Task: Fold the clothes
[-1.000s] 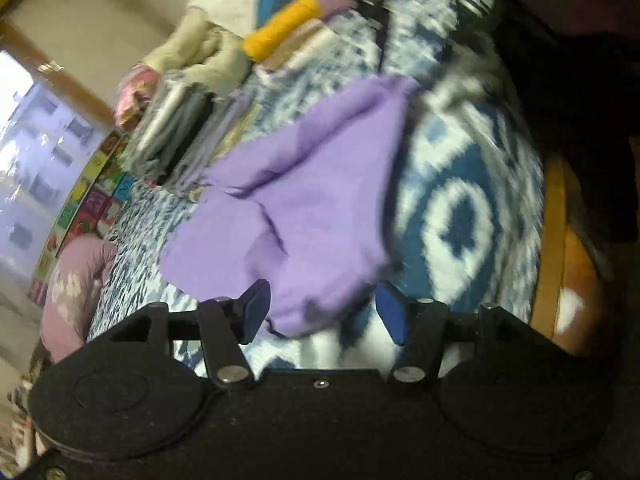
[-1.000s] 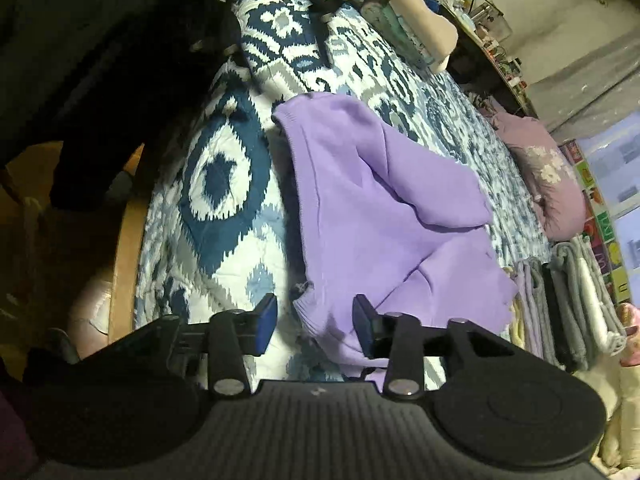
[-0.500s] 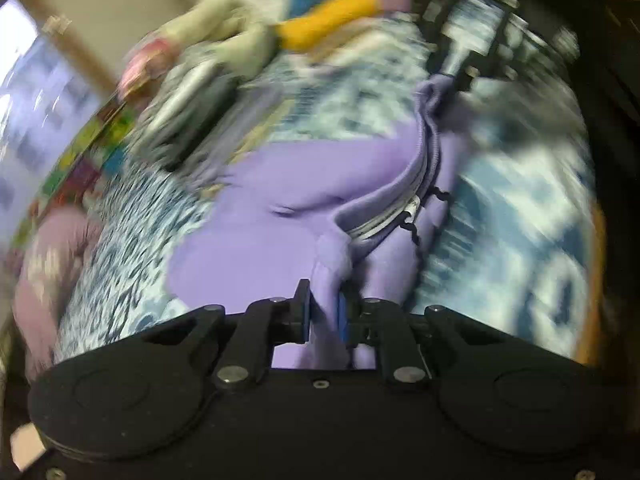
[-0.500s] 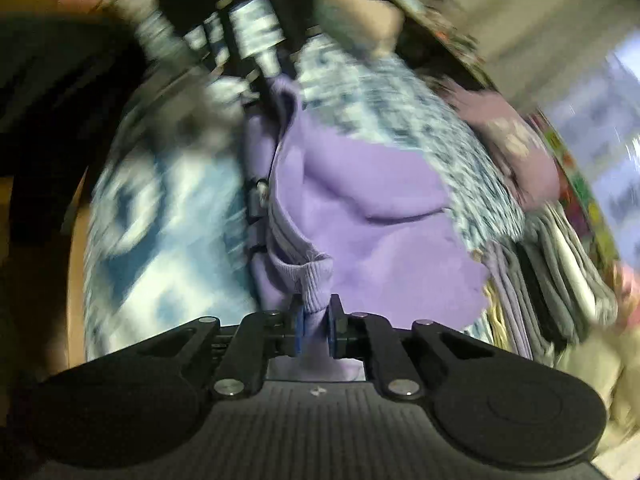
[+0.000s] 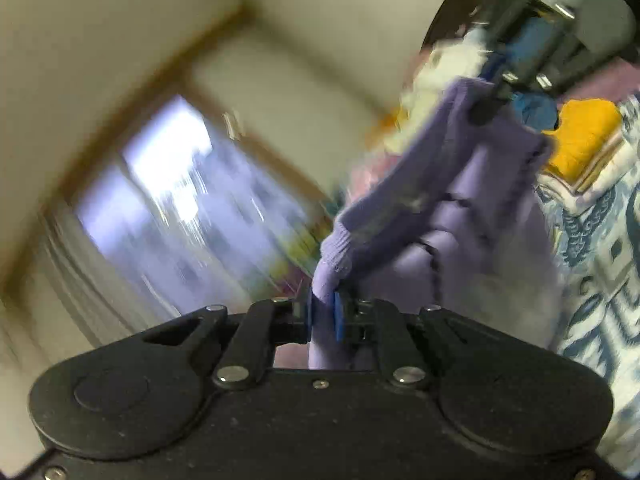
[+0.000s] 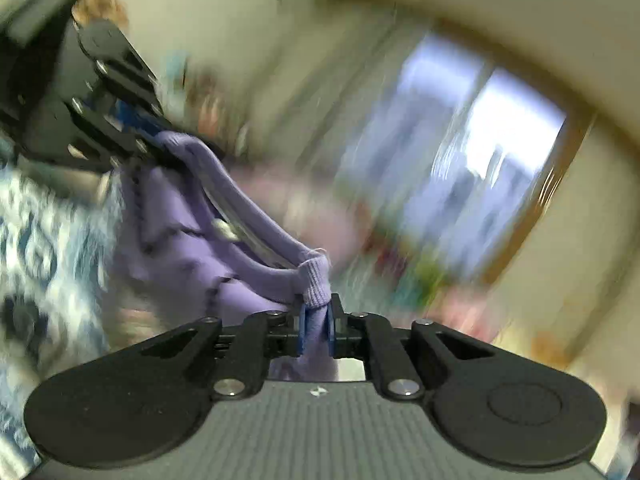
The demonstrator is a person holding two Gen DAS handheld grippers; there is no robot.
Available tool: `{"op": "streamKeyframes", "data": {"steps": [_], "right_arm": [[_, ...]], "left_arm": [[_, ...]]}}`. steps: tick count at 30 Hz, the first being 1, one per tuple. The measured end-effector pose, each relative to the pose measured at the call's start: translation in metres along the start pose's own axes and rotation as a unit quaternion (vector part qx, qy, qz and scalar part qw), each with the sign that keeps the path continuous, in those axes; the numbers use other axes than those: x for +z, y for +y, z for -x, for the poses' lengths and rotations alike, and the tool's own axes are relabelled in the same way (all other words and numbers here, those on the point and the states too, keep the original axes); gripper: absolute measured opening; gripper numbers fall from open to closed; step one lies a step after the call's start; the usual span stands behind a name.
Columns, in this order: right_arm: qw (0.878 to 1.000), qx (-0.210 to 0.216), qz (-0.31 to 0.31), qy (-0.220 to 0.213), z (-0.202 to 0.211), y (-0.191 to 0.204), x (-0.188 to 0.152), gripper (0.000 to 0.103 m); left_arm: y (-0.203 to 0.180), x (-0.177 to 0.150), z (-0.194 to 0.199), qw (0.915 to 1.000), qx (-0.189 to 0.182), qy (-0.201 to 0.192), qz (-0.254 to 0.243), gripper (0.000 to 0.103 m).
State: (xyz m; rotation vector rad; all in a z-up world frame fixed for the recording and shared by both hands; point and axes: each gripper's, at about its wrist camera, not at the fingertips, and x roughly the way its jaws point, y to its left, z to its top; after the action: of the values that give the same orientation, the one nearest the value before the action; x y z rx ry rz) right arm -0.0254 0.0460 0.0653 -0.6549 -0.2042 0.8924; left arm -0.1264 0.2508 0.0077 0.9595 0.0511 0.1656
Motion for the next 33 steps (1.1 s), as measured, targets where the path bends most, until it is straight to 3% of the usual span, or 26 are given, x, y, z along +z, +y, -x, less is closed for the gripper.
{"op": "streamKeyframes", "data": {"steps": [2,4,6,8,10,11,15,19,25,27,28,31,33], "right_arm": [[0.998,0.029,0.056,-0.02,0.035,0.027,-0.012,0.012],[0.992,0.066,0.11,0.001,0.054,0.067,-0.044,0.012],[0.982,0.119,0.141,0.049,0.063,0.118,-0.087,0.011],[0.961,0.182,0.185,0.097,0.077,0.171,-0.134,0.011],[0.936,0.239,0.219,0.139,0.094,0.211,-0.173,0.011],[0.927,0.251,0.237,0.147,0.103,0.225,-0.187,0.011],[0.936,0.237,0.211,0.149,0.11,0.218,-0.179,0.011],[0.932,0.242,0.223,0.15,0.115,0.212,-0.168,0.011],[0.917,0.281,0.23,0.167,0.14,0.22,-0.162,0.011],[0.911,0.29,0.231,0.181,0.144,0.227,-0.16,0.013],[0.909,0.29,0.233,0.188,0.145,0.23,-0.159,0.014],[0.903,0.302,0.233,0.199,0.15,0.232,-0.149,0.025],[0.899,0.317,0.223,0.203,0.157,0.224,-0.143,0.031]], "left_arm": [[-0.036,-0.015,0.033,0.9982,-0.036,-0.004,-0.048,0.009],[-0.091,-0.041,0.059,0.9924,-0.082,0.018,-0.09,0.009],[-0.149,-0.067,0.085,0.9812,-0.136,0.041,-0.13,0.009],[-0.205,-0.091,0.113,0.9635,-0.191,0.059,-0.178,0.009],[-0.231,-0.102,0.133,0.957,-0.218,0.066,-0.18,0.008],[-0.236,-0.103,0.138,0.9571,-0.218,0.067,-0.179,0.008],[-0.232,-0.096,0.144,0.9587,-0.207,0.063,-0.184,0.008],[-0.227,-0.091,0.15,0.9558,-0.211,0.052,-0.198,0.008],[-0.25,-0.1,0.174,0.9317,-0.261,0.047,-0.248,0.008],[-0.251,-0.1,0.176,0.9274,-0.274,0.059,-0.248,0.008],[-0.249,-0.097,0.177,0.9266,-0.279,0.066,-0.243,0.011],[-0.228,-0.086,0.179,0.9235,-0.311,0.093,-0.205,0.037],[-0.21,-0.08,0.183,0.9263,-0.318,0.112,-0.168,0.042]]}}
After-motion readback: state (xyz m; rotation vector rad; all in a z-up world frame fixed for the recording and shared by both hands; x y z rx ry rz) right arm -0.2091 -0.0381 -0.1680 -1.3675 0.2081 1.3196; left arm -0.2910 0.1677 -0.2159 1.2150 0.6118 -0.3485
